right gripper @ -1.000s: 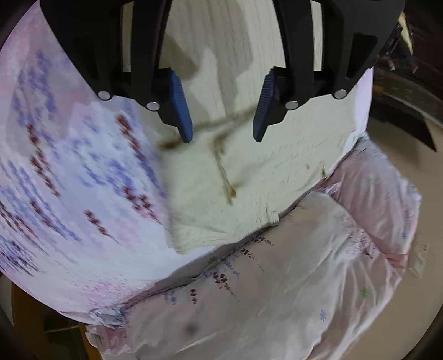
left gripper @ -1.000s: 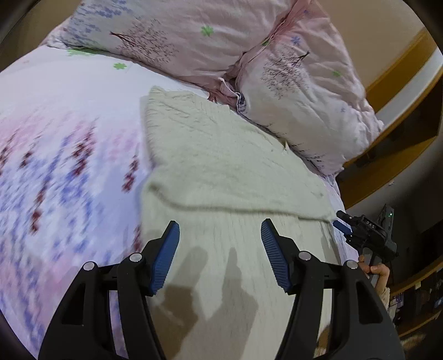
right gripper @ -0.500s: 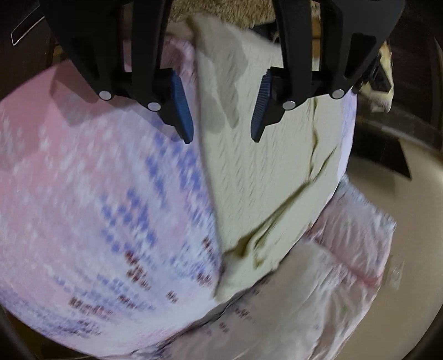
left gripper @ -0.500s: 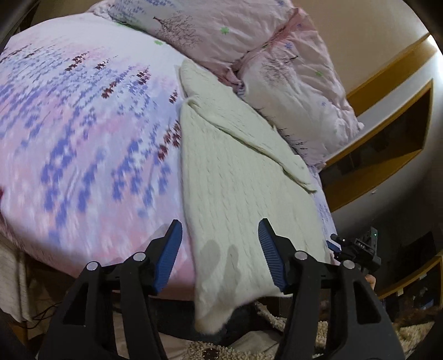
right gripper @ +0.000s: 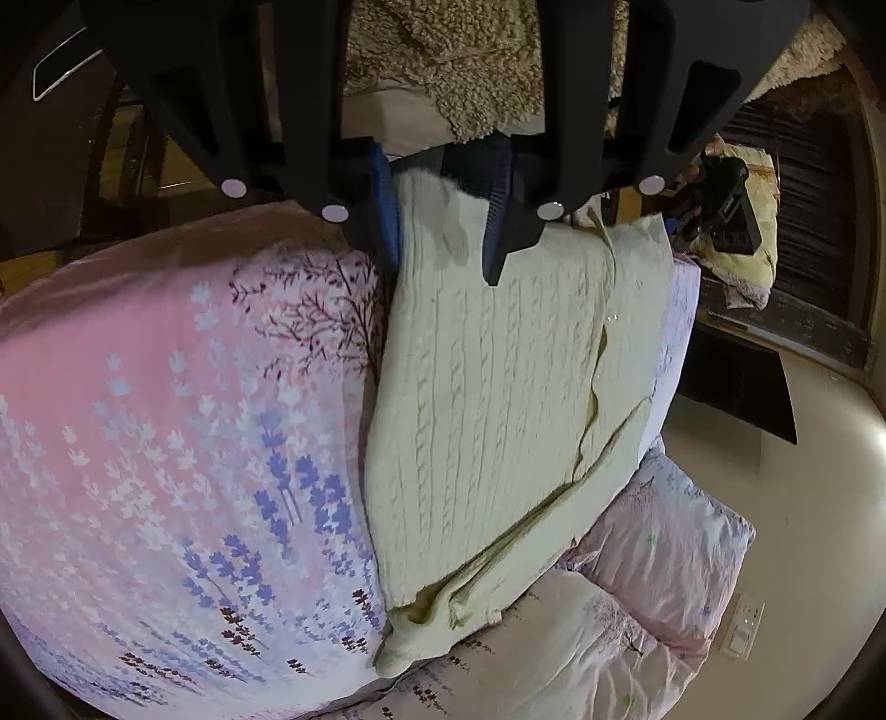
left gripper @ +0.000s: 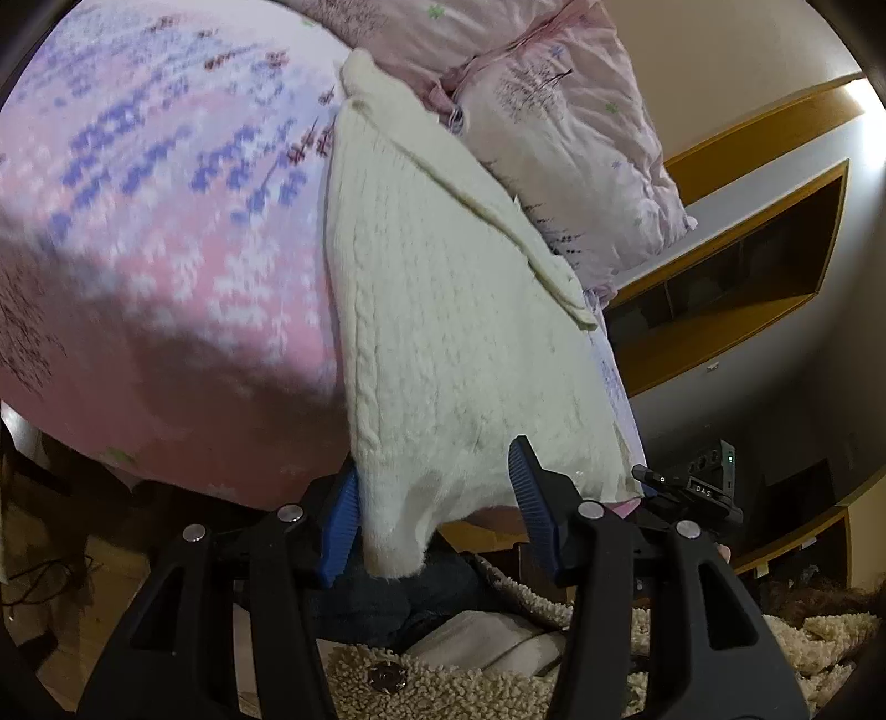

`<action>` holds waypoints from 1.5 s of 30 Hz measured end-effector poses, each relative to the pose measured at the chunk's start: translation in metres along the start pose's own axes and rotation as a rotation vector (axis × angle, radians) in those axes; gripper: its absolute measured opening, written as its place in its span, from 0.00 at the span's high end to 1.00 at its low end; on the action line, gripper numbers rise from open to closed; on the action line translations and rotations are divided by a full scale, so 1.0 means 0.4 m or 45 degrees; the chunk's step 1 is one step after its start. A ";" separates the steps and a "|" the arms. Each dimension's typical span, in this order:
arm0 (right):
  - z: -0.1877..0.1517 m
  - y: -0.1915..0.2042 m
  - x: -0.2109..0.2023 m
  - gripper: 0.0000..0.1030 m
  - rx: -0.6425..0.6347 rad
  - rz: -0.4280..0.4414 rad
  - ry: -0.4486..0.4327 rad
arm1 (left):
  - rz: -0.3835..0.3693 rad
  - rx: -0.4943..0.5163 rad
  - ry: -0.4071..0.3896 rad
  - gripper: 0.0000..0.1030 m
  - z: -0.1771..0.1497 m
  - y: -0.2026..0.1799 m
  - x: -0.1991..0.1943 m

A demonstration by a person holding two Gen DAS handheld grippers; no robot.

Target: Fold small clothes

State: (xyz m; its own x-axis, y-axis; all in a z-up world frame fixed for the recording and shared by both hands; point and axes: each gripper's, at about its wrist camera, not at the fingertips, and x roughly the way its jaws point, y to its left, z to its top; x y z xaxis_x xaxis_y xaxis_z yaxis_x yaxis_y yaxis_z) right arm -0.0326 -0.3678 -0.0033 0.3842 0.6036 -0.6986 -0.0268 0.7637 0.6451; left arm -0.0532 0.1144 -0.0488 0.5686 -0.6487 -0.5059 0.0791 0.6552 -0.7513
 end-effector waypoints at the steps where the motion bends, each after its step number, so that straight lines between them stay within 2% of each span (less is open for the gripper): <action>1: -0.002 0.001 0.001 0.71 -0.005 -0.004 0.006 | 0.006 0.000 0.010 0.52 0.001 -0.001 0.009; 7: -0.024 -0.001 0.015 0.75 -0.021 -0.034 0.050 | 0.025 -0.001 0.051 0.62 0.001 0.003 0.029; 9: -0.026 -0.008 0.023 0.94 -0.019 -0.043 0.055 | 0.028 -0.005 0.056 0.72 0.008 -0.004 0.036; 11: -0.024 -0.006 0.021 0.95 -0.029 -0.039 0.033 | 0.023 0.008 0.066 0.90 0.007 -0.011 0.034; 13: -0.022 0.010 0.008 0.95 -0.058 -0.049 -0.003 | 0.029 0.037 0.059 0.92 0.008 -0.021 0.024; 17: -0.001 0.053 -0.031 0.95 -0.141 -0.059 -0.103 | 0.048 0.100 0.029 0.94 0.025 -0.053 0.009; 25: 0.063 0.155 -0.085 0.95 -0.339 -0.155 -0.371 | 0.111 0.231 -0.133 0.95 0.131 -0.131 -0.055; 36: 0.244 0.304 -0.118 0.95 -0.515 -0.301 -0.770 | 0.232 0.396 -0.367 0.95 0.389 -0.257 -0.056; 45: 0.457 0.383 -0.048 0.95 -0.546 -0.414 -0.949 | 0.234 0.392 -0.483 0.95 0.615 -0.279 0.017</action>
State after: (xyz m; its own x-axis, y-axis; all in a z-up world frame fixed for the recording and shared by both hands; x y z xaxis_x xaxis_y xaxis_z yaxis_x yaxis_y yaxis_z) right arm 0.1248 -0.3043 0.1654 0.9244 0.1536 -0.3490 -0.0956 0.9794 0.1777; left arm 0.1433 0.1318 0.1359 0.8478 -0.3639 -0.3858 0.1548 0.8655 -0.4764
